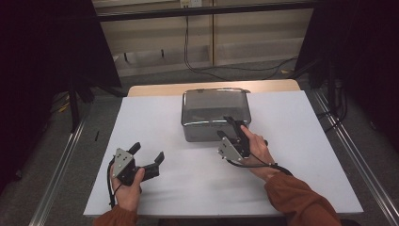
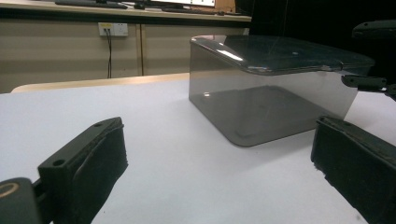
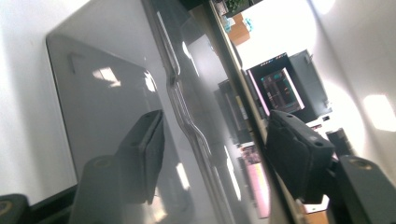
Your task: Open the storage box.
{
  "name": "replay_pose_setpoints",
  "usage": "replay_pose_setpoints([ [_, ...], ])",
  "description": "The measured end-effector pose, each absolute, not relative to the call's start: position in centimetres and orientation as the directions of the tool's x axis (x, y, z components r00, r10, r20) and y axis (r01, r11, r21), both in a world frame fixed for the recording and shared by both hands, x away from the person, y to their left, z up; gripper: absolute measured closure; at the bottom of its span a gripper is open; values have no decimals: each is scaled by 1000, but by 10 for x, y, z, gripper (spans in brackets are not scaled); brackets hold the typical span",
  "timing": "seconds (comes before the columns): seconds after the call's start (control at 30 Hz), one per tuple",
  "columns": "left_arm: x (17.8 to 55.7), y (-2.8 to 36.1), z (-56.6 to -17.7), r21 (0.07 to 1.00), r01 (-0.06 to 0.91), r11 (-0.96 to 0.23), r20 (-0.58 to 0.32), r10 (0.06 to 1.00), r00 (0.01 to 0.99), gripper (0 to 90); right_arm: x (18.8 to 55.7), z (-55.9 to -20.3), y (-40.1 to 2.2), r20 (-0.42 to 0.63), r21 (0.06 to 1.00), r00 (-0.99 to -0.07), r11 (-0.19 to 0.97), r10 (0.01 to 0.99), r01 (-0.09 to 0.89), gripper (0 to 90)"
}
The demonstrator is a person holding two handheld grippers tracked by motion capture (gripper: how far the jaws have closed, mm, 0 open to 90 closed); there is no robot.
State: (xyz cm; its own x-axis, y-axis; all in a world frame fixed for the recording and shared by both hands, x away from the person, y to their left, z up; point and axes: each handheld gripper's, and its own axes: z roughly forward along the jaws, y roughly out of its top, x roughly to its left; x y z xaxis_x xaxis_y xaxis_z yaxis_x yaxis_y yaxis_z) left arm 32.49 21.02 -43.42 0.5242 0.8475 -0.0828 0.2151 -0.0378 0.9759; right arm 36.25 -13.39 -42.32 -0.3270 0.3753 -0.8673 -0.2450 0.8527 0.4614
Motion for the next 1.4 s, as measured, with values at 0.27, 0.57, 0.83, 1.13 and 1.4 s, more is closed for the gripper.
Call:
replay_pose_setpoints([
  [0.27, 325, 210, -434, 976, 214, -39, -81, 847, 525, 32, 364, -426, -126, -912, 366, -291, 894, 290, -258, 494],
  [0.57, 325, 210, -434, 977, 210, -44, -74, 848, 524, 32, 363, -430, -124, -917, 342, -302, 903, 261, -258, 662],
  [0.83, 325, 210, -434, 977, 208, -54, -65, 847, 528, 32, 361, -433, -120, -936, 292, -279, 918, 216, -269, 743],
  [1.13, 325, 210, -433, 978, 199, -55, -60, 845, 531, 30, 361, -434, -119, -949, 253, -259, 927, 181, -276, 767],
  [1.4, 327, 208, -433, 976, 209, -58, -70, 827, 558, 39, 361, -431, -119, -943, 274, -264, 921, 201, -278, 770],
])
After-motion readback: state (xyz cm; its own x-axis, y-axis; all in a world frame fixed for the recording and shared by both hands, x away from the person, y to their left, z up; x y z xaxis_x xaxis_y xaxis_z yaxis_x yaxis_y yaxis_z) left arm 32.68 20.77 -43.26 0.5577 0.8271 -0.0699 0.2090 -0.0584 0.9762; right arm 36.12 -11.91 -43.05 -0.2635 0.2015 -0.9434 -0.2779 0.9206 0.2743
